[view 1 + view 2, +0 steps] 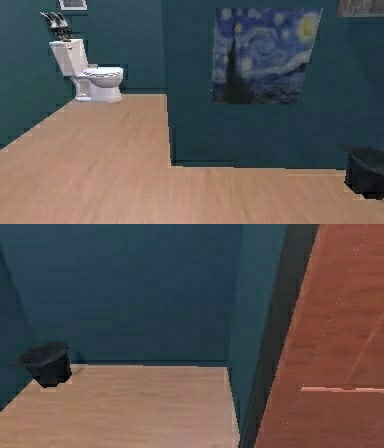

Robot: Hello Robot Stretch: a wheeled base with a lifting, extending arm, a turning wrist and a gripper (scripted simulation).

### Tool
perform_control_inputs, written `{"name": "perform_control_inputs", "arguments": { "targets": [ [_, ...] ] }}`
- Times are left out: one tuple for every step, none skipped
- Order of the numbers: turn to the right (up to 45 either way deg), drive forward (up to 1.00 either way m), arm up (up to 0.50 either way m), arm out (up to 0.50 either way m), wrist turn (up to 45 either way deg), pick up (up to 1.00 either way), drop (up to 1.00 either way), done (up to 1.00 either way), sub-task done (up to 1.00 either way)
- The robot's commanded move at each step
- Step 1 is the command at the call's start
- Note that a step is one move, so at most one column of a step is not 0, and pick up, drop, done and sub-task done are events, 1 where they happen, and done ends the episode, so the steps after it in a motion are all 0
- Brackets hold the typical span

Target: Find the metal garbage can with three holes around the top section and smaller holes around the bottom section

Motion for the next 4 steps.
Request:
{"name": "perform_control_inputs", "arguments": {
  "targets": [
    [0.0,0.15,0.0,0.0,0.0,0.0,0.0,0.0,0.0],
    [-45.0,0.0,0.0,0.0,0.0,0.0,0.0,0.0,0.0],
    [-24.0,0.0,0.0,0.0,0.0,0.0,0.0,0.0,0.0],
    [0.0,1.0,0.0,0.0,0.0,0.0,0.0,0.0,0.0]
  ]
}}
